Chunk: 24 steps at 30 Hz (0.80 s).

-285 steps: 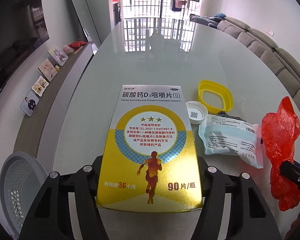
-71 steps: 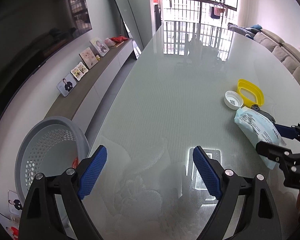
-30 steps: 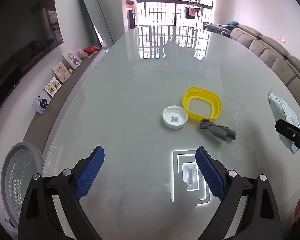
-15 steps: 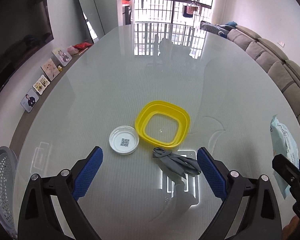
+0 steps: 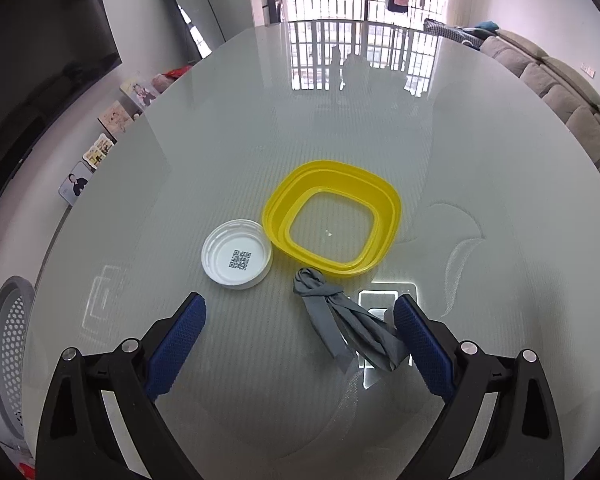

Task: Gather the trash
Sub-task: 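Grasp the grey cloth with the left gripper while the right holds the packet, then carry the grey cloth and wipes packet over the basket with both grippers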

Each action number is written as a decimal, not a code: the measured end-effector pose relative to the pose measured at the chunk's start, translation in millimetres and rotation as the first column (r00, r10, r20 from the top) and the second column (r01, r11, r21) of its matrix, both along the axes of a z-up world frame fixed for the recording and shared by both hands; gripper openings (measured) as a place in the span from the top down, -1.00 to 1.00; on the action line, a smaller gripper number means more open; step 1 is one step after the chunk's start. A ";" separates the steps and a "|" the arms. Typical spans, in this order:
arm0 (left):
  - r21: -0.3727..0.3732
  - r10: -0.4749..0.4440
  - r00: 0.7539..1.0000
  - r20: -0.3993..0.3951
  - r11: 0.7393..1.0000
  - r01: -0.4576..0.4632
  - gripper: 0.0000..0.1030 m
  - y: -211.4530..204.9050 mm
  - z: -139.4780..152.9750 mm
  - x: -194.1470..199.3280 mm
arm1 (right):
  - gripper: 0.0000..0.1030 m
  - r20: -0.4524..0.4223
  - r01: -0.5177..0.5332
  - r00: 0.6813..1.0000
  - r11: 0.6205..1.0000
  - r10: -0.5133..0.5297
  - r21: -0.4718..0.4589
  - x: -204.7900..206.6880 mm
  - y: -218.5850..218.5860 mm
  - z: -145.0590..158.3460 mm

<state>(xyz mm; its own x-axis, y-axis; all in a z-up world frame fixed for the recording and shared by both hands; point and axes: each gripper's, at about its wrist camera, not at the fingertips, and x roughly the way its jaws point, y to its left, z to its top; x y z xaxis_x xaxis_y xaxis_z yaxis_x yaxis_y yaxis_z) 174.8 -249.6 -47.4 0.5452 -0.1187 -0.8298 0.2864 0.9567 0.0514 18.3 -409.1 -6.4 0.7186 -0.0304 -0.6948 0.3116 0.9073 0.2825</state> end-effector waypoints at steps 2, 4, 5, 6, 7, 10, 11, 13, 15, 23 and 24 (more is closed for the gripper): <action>0.008 -0.007 1.000 0.020 1.000 0.006 -0.81 4.3 2.1 -5.7 | -0.10 0.003 0.000 1.000 1.000 0.000 0.003 -1.2 -0.5 0.6; 0.010 -0.010 1.000 0.028 1.000 0.010 -0.76 8.1 3.2 -9.1 | -0.10 0.007 0.001 1.000 1.000 -0.001 0.003 -2.3 -0.4 2.0; 0.009 -0.013 1.000 0.028 1.000 0.013 -0.65 7.8 3.3 -9.9 | -0.10 0.009 0.000 1.000 1.000 0.000 0.004 -2.2 -0.9 2.5; 0.007 -0.015 1.000 0.025 1.000 0.015 -0.51 8.6 2.8 -10.6 | -0.10 0.010 -0.001 1.000 1.000 0.001 0.003 -2.5 0.0 2.8; 0.006 -0.015 1.000 0.018 1.000 0.014 -0.44 9.4 1.6 -10.0 | -0.10 0.011 -0.003 1.000 1.000 0.003 0.003 -2.4 0.0 3.2; -0.009 -0.016 1.000 0.005 1.000 0.016 -0.21 13.1 -0.2 -9.4 | -0.10 0.014 -0.006 1.000 1.000 0.006 0.002 -2.4 -0.8 4.1; -0.014 -0.018 1.000 0.004 1.000 0.018 -0.10 14.0 0.3 -10.1 | -0.10 0.015 -0.006 1.000 1.000 0.006 0.002 -2.3 -0.7 4.1; -0.024 -0.031 1.000 0.000 0.999 0.031 0.06 14.8 0.5 -11.7 | -0.10 0.016 -0.005 1.000 1.000 0.005 0.005 -2.5 -2.1 3.7; -0.030 -0.045 0.999 -0.002 0.999 0.045 0.33 11.9 0.8 -14.6 | -0.10 0.015 -0.006 1.000 1.000 0.006 0.005 -2.3 -1.9 3.4; -0.019 -0.115 0.993 0.012 0.993 0.115 0.81 11.7 2.1 -32.2 | -0.10 0.016 -0.008 1.000 1.000 0.008 0.009 -2.0 -2.1 2.9; -0.020 -0.119 0.993 0.012 0.993 0.119 0.82 13.0 2.3 -33.1 | -0.10 0.017 -0.008 1.000 1.000 0.008 0.009 -2.3 -2.3 2.9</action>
<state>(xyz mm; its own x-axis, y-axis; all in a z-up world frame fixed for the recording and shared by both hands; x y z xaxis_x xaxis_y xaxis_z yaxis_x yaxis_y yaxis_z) 141.8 -236.6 -45.0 0.5350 -0.2000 -0.8208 0.3975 0.9169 0.0357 16.0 -411.4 -3.4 0.7305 -0.0182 -0.6827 0.2995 0.9069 0.2963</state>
